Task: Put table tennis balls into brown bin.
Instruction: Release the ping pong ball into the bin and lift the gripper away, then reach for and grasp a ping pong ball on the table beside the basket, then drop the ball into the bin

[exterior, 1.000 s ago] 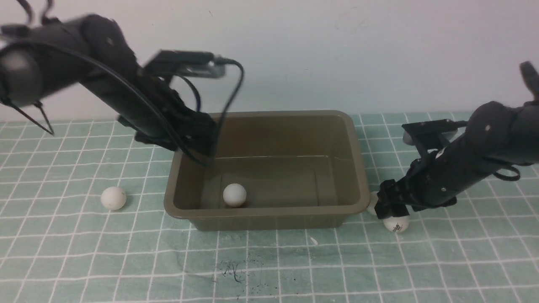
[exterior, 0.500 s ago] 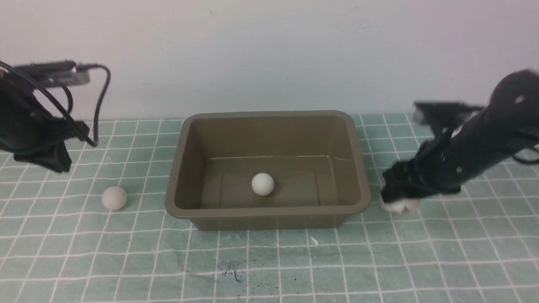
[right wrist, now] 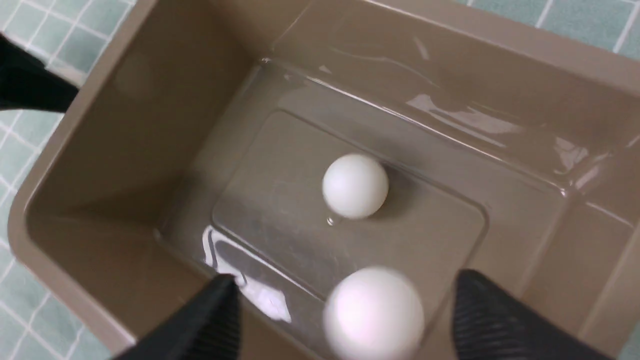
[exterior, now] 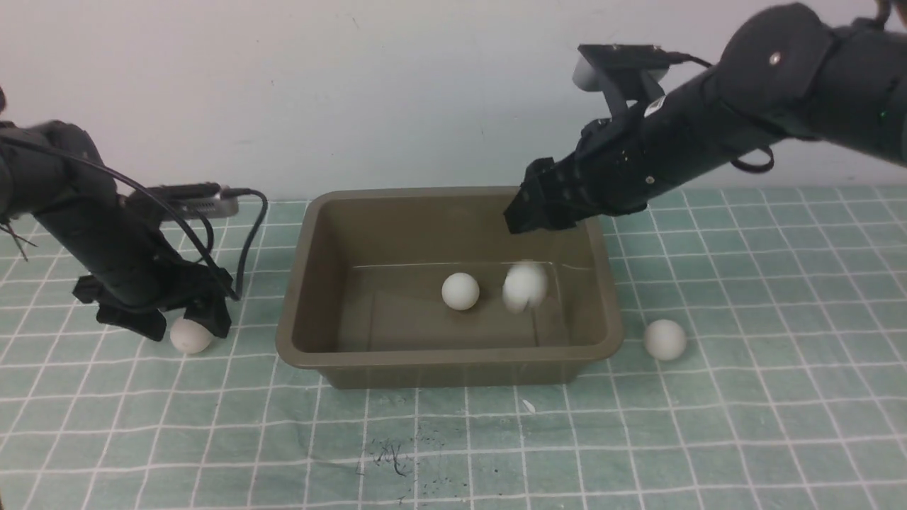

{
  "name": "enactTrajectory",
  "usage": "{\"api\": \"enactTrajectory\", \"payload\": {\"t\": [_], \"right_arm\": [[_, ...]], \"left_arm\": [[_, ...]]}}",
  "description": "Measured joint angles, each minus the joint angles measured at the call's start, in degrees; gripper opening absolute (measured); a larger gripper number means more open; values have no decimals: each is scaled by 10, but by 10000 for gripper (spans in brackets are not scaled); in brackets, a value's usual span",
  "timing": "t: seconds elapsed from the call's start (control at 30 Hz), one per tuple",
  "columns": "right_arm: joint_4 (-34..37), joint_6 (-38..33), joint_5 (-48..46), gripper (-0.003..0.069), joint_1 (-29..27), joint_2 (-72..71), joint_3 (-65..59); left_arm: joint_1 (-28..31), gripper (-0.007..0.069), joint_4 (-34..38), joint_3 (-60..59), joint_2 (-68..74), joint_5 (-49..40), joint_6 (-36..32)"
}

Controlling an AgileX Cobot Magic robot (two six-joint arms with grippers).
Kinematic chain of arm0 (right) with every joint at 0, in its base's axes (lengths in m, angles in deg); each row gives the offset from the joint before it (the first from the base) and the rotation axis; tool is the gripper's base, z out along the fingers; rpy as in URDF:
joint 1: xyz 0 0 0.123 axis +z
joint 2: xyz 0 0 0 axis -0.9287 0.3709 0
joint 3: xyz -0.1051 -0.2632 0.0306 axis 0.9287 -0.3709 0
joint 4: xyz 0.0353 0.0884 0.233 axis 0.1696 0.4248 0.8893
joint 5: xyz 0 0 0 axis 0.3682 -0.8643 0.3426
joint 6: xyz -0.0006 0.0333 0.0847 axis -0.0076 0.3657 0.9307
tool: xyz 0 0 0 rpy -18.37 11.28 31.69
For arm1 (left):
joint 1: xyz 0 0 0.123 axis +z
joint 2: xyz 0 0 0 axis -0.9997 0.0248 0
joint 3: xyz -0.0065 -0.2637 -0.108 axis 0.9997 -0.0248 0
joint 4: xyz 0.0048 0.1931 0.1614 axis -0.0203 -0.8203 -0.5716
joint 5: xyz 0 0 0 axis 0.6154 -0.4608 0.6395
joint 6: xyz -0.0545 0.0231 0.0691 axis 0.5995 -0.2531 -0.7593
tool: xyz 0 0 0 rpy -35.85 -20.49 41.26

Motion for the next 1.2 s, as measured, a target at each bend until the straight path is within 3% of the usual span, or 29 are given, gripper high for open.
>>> {"api": "enactTrajectory", "payload": {"t": [0.07, 0.13, 0.17, 0.2, 0.3, 0.4, 0.47, 0.67, 0.77, 0.8, 0.93, 1.0, 1.03, 1.07, 1.1, 1.13, 1.2], "right_arm": [[-18, 14, -24, 568, -8, -6, 12], [-74, 43, -57, 541, -30, -33, 20], [-102, 55, -73, 512, -42, -45, 21], [-107, 57, -73, 506, -45, -48, 21], [-180, 106, -123, 363, -95, -79, 9], [-193, 149, -137, 274, -129, -80, -30], [-189, 161, -133, 255, -137, -72, -61], [-166, 158, -59, 366, -121, -14, -126], [-159, 157, -17, 505, -105, 28, -127], [-157, 154, 2, 559, -100, 50, -127], [-156, 150, 26, 598, -95, 79, -127], [-158, 150, 27, 547, -95, 89, -127], [-164, 150, 24, 501, -95, 91, -128], [-181, 150, 17, 390, -95, 91, -128], [-195, 153, 6, 331, -95, 91, -126], [-198, 153, 3, 331, -95, 91, -126], [-232, 163, -40, 360, -95, 82, -110]], "left_arm": [[0, 546, 1, 0, 9, 3, 6], [0, 377, -4, 4, 12, 2, 11], [0, 335, -9, 15, 10, -10, 12], [0, 336, -9, 17, 9, -13, 12], [-1, 353, -6, 64, -15, -63, 12], [-11, 353, 31, 108, -47, -88, 0], [-25, 353, 65, 125, -64, -100, -22], [-104, 353, 125, 146, -70, -113, -87], [-151, 378, 108, 147, -42, -113, -90], [-167, 444, 95, 147, -28, -110, -83], [-183, 580, 88, 147, -14, -105, -59], [-184, 593, 79, 156, -16, -109, -31], [-184, 579, 74, 163, -20, -112, -16], [-180, 505, 55, 180, -34, -117, 6], [-176, 430, 42, 191, -46, -121, 18], [-175, 412, 39, 193, -49, -122, 21], [-158, 171, 10, 208, -92, -125, 33]]}}
